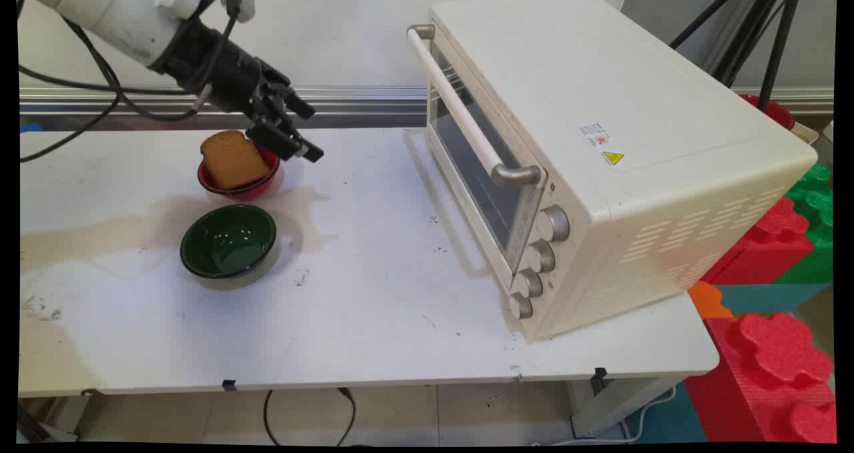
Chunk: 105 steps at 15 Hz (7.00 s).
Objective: Open the oven
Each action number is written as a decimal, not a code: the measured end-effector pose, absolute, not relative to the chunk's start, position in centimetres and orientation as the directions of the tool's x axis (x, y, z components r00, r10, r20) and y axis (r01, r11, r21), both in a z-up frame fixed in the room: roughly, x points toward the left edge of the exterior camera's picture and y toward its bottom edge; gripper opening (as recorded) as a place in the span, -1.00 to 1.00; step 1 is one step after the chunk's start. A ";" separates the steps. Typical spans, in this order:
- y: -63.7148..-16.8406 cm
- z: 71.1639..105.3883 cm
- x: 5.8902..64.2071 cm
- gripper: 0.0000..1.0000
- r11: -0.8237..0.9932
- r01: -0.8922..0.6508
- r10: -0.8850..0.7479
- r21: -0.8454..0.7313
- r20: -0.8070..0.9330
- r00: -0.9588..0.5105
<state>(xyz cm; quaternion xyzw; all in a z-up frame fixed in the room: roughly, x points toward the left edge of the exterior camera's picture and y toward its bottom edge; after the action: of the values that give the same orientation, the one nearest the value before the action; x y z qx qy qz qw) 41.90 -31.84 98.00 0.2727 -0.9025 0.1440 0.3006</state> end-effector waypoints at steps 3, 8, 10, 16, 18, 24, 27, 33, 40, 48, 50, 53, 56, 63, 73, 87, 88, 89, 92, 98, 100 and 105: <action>-32.1 99.2 41.6 1.00 0.809 -0.580 -0.399 -0.097 0.635 -0.662; -33.1 102.0 40.0 1.00 0.803 -0.587 -0.379 -0.099 0.676 -0.632; -33.7 103.2 39.0 1.00 0.802 -0.590 -0.371 -0.094 0.695 -0.616; -35.9 105.6 35.7 1.00 0.797 -0.599 -0.365 -0.073 0.732 -0.575; -36.9 106.2 34.1 1.00 0.804 -0.591 -0.357 -0.067 0.740 -0.570; -39.2 106.4 30.5 1.00 0.819 -0.571 -0.347 -0.057 0.744 -0.571; -39.9 106.2 29.1 1.00 0.820 -0.570 -0.352 -0.050 0.741 -0.572; -40.6 105.6 27.9 -1.00 0.818 -0.573 -0.370 -0.043 0.724 -0.583; -41.0 104.7 27.1 -1.00 0.812 -0.582 -0.388 -0.040 0.707 -0.591; -41.9 102.4 25.7 -1.00 0.809 -0.586 -0.401 -0.029 0.703 -0.588; -42.0 101.9 25.5 -1.00 0.808 -0.588 -0.406 -0.025 0.700 -0.588; -42.0 101.3 25.5 -1.00 0.806 -0.592 -0.413 -0.022 0.696 -0.588; -41.7 100.9 25.8 -1.00 0.803 -0.596 -0.416 -0.026 0.691 -0.591; -39.6 100.3 28.2 -1.00 0.799 -0.600 -0.424 -0.040 0.670 -0.610; -35.9 97.8 32.7 -1.00 0.794 -0.607 -0.467 -0.032 0.607 -0.644; -34.2 92.0 35.4 -1.00 0.771 -0.637 -0.544 -0.006 0.514 -0.663; -34.1 91.7 35.5 -1.00 0.769 -0.639 -0.547 -0.006 0.510 -0.664; -34.1 91.3 35.7 -1.00 0.768 -0.640 -0.551 -0.005 0.504 -0.665; -33.9 90.0 36.1 -1.00 0.763 -0.646 -0.562 -0.004 0.490 -0.667; -33.5 88.2 36.8 -1.00 0.758 -0.653 -0.572 -0.005 0.477 -0.668; -33.5 88.0 36.9 -1.00 0.756 -0.655 -0.570 -0.011 0.481 -0.666; -33.1 88.1 37.4 -1.00 0.749 -0.662 -0.567 -0.024 0.492 -0.660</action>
<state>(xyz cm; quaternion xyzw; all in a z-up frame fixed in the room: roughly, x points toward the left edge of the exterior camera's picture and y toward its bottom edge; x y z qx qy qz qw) 37.44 -33.09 88.05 0.3394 -0.9055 0.1011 0.2336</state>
